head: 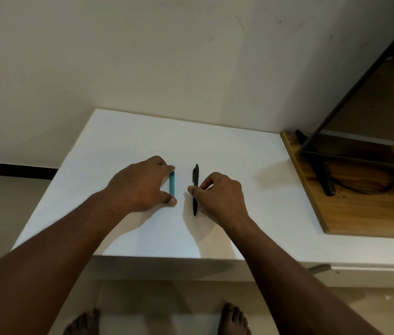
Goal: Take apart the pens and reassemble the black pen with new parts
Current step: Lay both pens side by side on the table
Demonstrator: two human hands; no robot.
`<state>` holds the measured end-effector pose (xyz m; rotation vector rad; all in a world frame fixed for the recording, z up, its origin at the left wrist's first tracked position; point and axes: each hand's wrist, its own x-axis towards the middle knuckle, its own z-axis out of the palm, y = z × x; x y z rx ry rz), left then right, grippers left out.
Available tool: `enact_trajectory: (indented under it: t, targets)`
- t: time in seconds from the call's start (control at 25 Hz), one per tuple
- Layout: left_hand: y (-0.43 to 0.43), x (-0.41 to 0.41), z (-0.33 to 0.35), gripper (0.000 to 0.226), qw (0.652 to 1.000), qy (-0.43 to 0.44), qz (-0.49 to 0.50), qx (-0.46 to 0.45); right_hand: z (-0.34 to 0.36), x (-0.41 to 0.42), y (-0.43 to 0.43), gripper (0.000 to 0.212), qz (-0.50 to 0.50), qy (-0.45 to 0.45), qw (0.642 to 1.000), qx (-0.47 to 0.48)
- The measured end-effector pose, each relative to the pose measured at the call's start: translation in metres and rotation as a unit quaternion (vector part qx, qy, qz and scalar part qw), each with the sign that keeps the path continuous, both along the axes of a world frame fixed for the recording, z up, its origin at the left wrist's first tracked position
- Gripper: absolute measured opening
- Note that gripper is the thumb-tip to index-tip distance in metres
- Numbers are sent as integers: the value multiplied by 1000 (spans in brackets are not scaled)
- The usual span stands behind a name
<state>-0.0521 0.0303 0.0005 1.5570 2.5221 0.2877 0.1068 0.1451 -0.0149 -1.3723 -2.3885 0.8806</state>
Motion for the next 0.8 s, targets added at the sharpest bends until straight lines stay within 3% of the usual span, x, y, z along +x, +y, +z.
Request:
enact_trajectory:
  t: [0.32,0.8]
  targets:
    - [0,0,-4,87,1000,7,-10,4,2,2,0,14,9,-13,1000,4]
    - [1,-1,-5,85,1000,4,-24,-3,-1,2,1,23,7,-7,1000,-7]
